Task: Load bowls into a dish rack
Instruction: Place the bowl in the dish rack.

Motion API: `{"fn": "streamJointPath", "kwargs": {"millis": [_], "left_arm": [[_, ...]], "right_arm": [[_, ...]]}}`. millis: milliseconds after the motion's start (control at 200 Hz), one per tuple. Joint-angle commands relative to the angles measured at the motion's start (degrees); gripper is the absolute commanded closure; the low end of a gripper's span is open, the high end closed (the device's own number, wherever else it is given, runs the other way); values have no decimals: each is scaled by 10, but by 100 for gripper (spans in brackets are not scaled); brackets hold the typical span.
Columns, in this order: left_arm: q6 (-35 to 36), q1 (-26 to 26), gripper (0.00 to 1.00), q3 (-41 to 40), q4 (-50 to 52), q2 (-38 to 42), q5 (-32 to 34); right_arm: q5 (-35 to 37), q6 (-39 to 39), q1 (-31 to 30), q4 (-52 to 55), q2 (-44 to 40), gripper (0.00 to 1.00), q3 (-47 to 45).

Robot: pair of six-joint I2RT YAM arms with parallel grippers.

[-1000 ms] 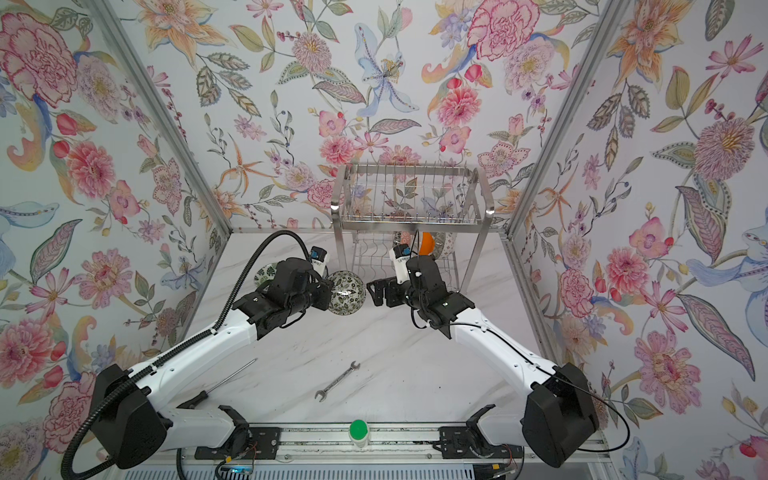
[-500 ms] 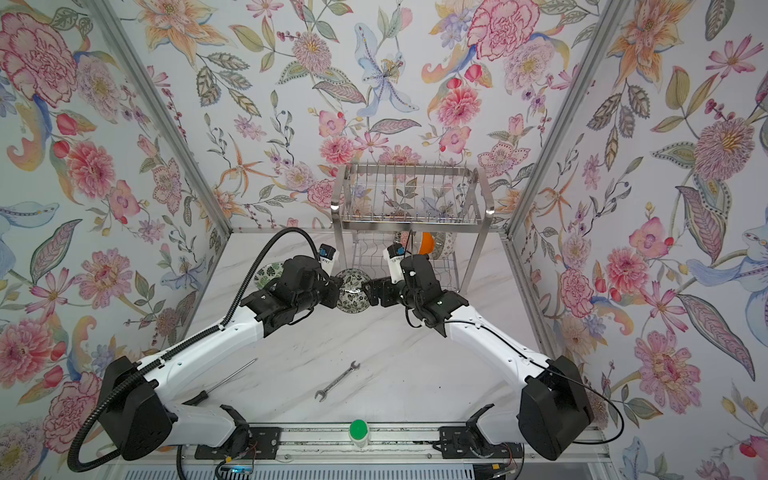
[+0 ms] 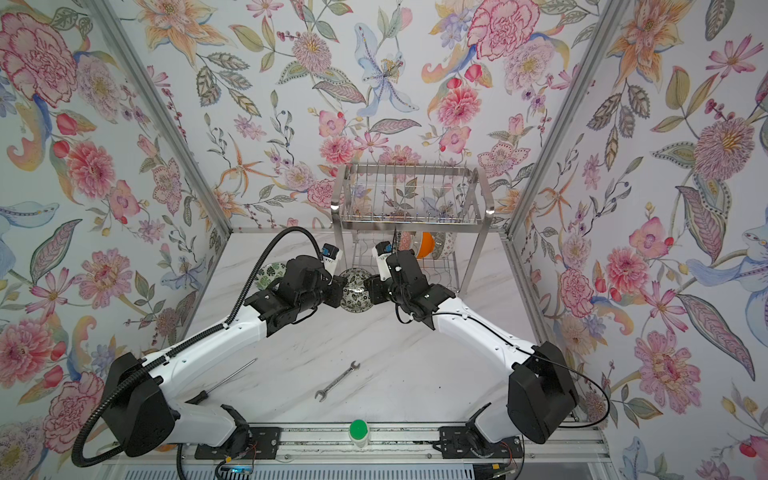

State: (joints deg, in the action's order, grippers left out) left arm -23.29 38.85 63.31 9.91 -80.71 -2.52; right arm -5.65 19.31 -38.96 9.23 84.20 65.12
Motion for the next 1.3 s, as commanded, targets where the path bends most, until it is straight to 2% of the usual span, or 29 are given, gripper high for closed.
{"fn": "streamJointPath", "kwargs": {"millis": [0,45,115,150,210,290,310,365,440,455,631,856,1086,1296], "left_arm": [[-6,6,100,18,-26,-1,-17],[-6,7,100,18,-25,0,-17],[-6,6,100,18,-21,3,-12],[-6,6,95,18,-18,5,-9],[-3,6,80,20,-14,9,-4],[1,7,48,23,-4,16,6],[3,6,44,23,0,18,10],[11,6,24,23,8,27,21],[25,6,2,21,20,48,46],[29,5,1,20,23,53,53],[64,-14,1,7,68,103,125],[58,-71,1,-25,86,133,119],[57,-79,1,-33,85,134,114],[59,-85,1,-34,85,133,112]], "right_arm": [[-2,11,1,7,3,93,16],[1,10,1,9,3,100,16],[3,9,0,11,4,100,15],[5,9,0,12,4,100,16],[7,8,-1,13,4,100,16],[12,5,-1,15,5,100,16],[15,3,-1,16,5,100,15],[23,-5,-1,20,7,100,16],[42,-26,0,32,12,100,19],[47,-33,-1,34,13,100,19],[132,-126,1,62,32,100,21],[247,-248,-1,77,83,100,73],[337,-370,4,61,145,100,136],[415,-482,2,-3,192,100,153]]}}
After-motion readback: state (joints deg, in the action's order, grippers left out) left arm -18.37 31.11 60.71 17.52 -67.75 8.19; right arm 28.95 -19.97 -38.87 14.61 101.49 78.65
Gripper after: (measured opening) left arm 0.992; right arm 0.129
